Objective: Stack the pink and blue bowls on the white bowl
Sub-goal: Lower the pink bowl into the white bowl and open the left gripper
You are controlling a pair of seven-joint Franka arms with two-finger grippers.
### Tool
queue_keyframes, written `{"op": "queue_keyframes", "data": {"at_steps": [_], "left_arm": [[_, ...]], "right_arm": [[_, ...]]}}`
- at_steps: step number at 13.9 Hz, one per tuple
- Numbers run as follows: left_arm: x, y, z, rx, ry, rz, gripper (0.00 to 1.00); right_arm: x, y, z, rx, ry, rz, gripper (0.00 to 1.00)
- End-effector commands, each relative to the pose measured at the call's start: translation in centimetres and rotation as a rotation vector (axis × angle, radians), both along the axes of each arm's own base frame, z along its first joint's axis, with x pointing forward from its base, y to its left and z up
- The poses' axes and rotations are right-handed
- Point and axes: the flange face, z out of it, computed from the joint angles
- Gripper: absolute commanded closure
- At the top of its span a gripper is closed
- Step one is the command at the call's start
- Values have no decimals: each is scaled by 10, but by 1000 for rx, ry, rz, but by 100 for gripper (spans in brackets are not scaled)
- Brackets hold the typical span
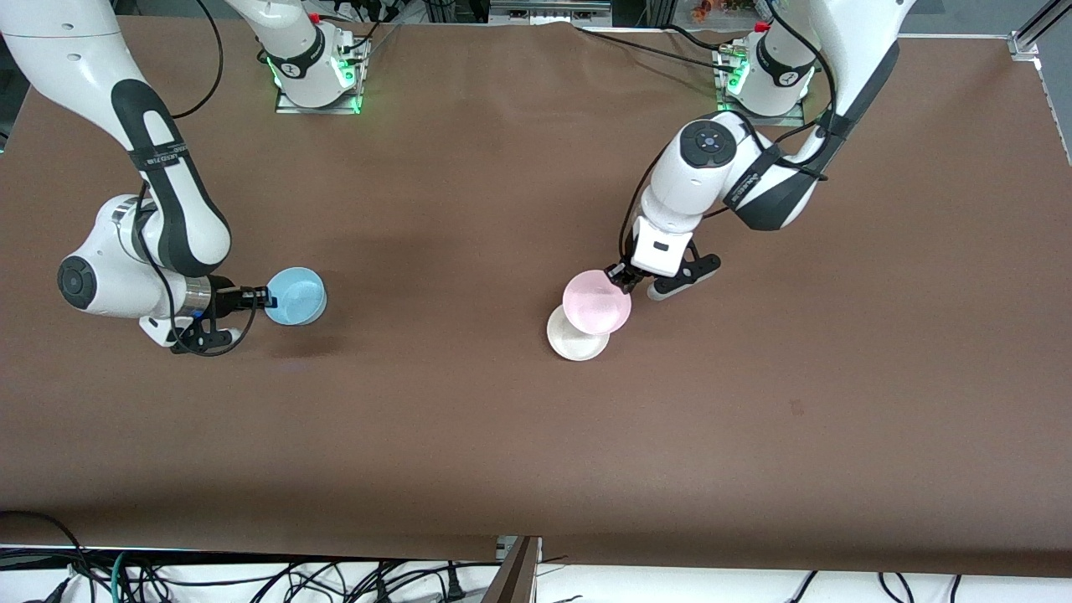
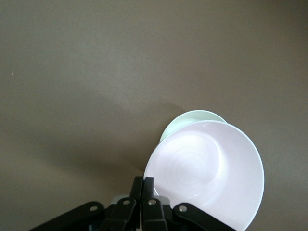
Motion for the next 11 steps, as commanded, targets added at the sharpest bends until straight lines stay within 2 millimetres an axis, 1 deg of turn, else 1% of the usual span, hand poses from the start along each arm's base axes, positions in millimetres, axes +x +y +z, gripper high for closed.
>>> {"op": "queue_keyframes", "data": {"at_steps": [1,4,5,7,8,9,11], "left_arm": [[16,-17,-8,-4,-18,55,100],[12,-26,-23,16,-27,65,100],[13,-29,-23,14,-37,64,100],[29,-30,-26,-6,-39,89,100],[29,-35,-27,-7,-42,96,100],[29,-35,-33,10,-43,100,100],[26,-41,-48,51,-54,99,100]], "right_arm": [[-5,1,2,27,15,14,92],[-2,2,7,29,15,16,93],[2,1,11,28,5,15,95],[5,2,19,30,3,16,98],[9,2,26,36,11,19,98],[15,3,36,42,18,22,99],[24,6,52,54,31,31,99]]}}
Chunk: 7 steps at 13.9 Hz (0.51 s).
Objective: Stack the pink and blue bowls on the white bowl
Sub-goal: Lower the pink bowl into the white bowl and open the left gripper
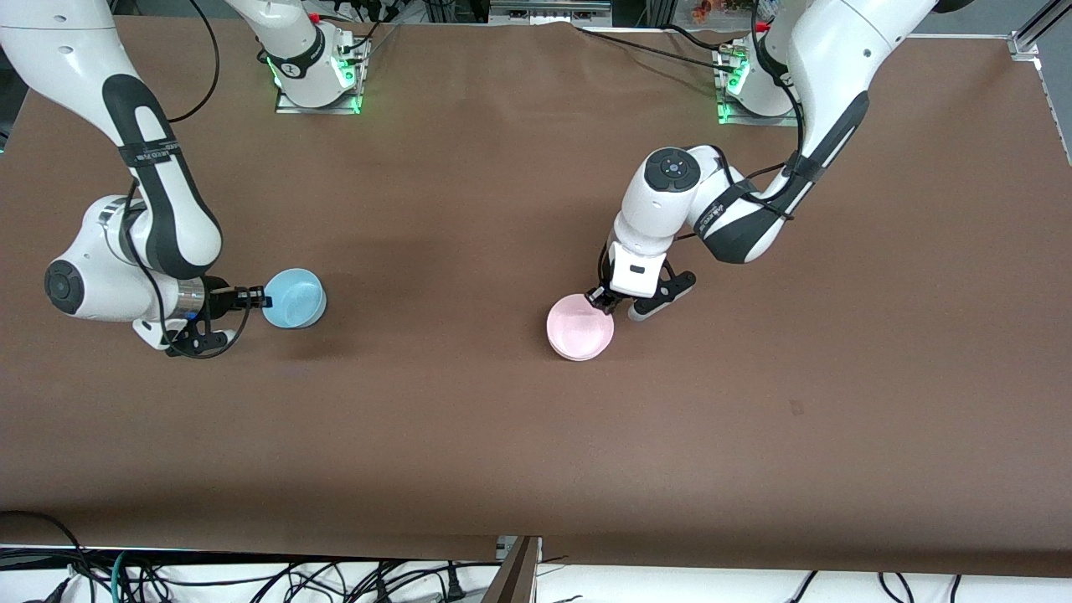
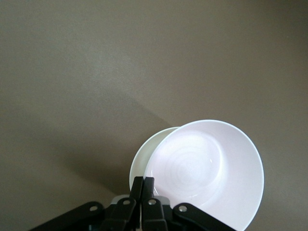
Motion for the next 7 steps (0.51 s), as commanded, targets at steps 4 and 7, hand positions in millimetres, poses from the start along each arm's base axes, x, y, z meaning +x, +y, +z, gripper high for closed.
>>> {"op": "queue_keyframes", "data": {"at_steps": [4,7], "left_arm": [[5,-17,-18,58,-34,25,100],[6,-18,-22,56,-30,29,100]], "right_arm": [[27,34,56,44,6,70,99],[33,66,74,20,41,17,99]]}}
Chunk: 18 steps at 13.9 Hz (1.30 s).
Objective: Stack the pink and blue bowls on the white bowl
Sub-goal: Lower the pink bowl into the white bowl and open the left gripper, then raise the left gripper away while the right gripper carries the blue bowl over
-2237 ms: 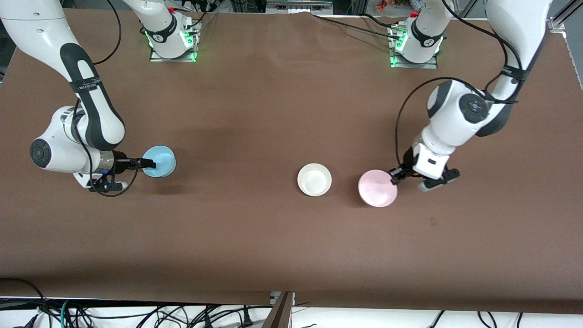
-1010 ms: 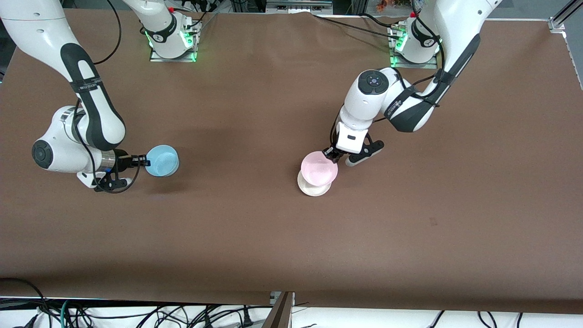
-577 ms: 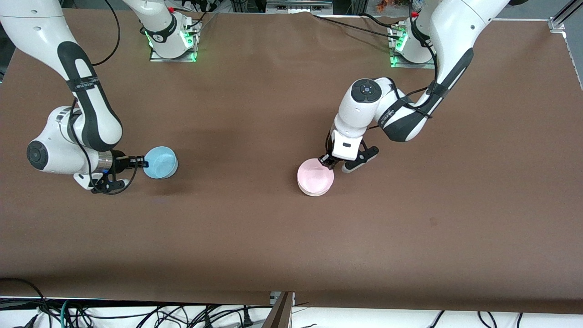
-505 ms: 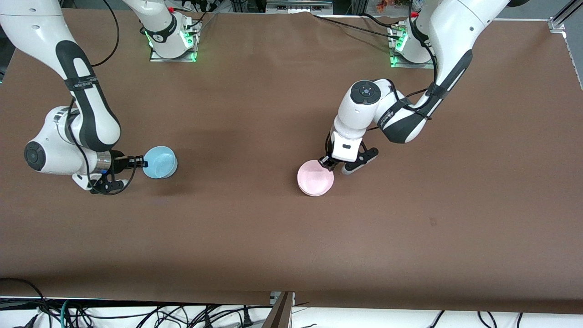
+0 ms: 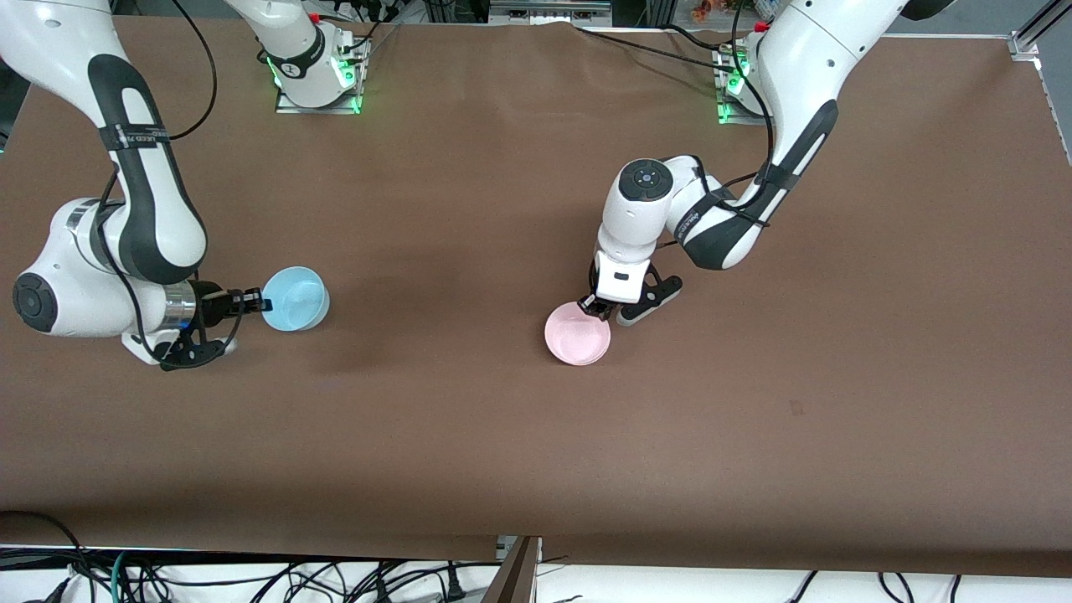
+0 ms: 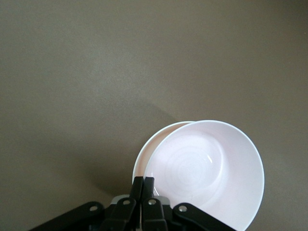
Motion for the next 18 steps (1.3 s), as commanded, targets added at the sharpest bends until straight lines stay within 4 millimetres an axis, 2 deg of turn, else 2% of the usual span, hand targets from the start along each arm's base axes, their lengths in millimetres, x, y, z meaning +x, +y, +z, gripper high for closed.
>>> {"op": "queue_keyframes", "data": {"at_steps": [1,3,4,5,6,7,8,9,12,14,15,16,18], "left_arm": [[6,-4,0,11,-19,10,100],[8,-3,1,10,-23,12,100],[10,-2,1,8,-26,15,95],[13,-3,3,5,-30,19,79],[17,-3,7,-1,-38,19,71],[19,-3,6,0,-39,16,59],[19,-3,8,0,-42,12,55],[21,-2,9,-3,-43,15,55],[39,3,34,12,-53,55,58],[56,7,59,57,-36,92,59],[64,10,73,52,-4,100,59],[73,13,89,42,33,72,59],[88,24,121,44,106,14,59]], "right_arm": [[4,38,21,-22,29,-64,99],[6,74,30,-52,35,-116,99],[7,87,34,-62,33,-135,99],[6,100,37,-74,36,-155,99],[4,114,38,-88,46,-188,99],[2,131,41,-100,51,-215,99],[2,150,47,-96,50,-239,99],[3,165,50,-92,53,-281,99],[-3,209,50,-78,60,-377,99],[-6,243,47,-75,51,-487,99],[-12,270,46,-83,35,-540,99],[-16,296,41,-83,18,-583,99],[-18,333,37,-68,-5,-661,99]]}}
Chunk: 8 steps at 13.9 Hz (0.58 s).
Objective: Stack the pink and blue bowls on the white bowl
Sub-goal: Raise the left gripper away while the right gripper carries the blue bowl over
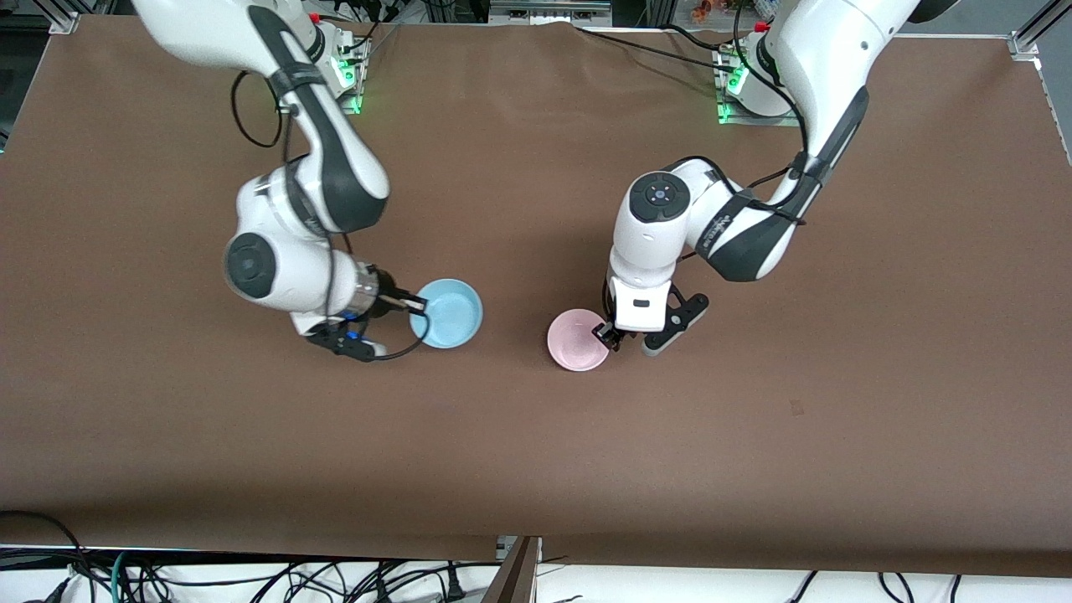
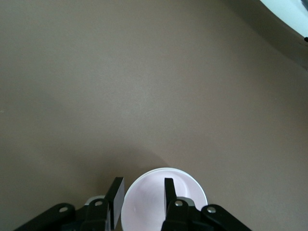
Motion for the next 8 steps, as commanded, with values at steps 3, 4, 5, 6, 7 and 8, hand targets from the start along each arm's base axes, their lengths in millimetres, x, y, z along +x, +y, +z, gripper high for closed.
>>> {"op": "queue_keyframes", "data": {"at_steps": [3,4,5,6,7,8], "left_arm": [[38,44,58,-8,97,-93,59],[45,59,68,-18,105,-103,58],[54,80,80,-42,120,-114,58],[61,100,91,-55,135,-143,58],[67,121,97,-66,153,-170,58],[72,142,106,-74,160,-194,57]], "right_arm": [[-5,97,-9,34,-72,-147,99],[-1,105,-12,46,-88,-183,99],[-1,118,-14,58,-105,-197,99],[-3,133,-17,67,-113,-203,99],[-6,143,-25,64,-105,-207,99],[-12,155,-31,64,-101,-197,99]]}}
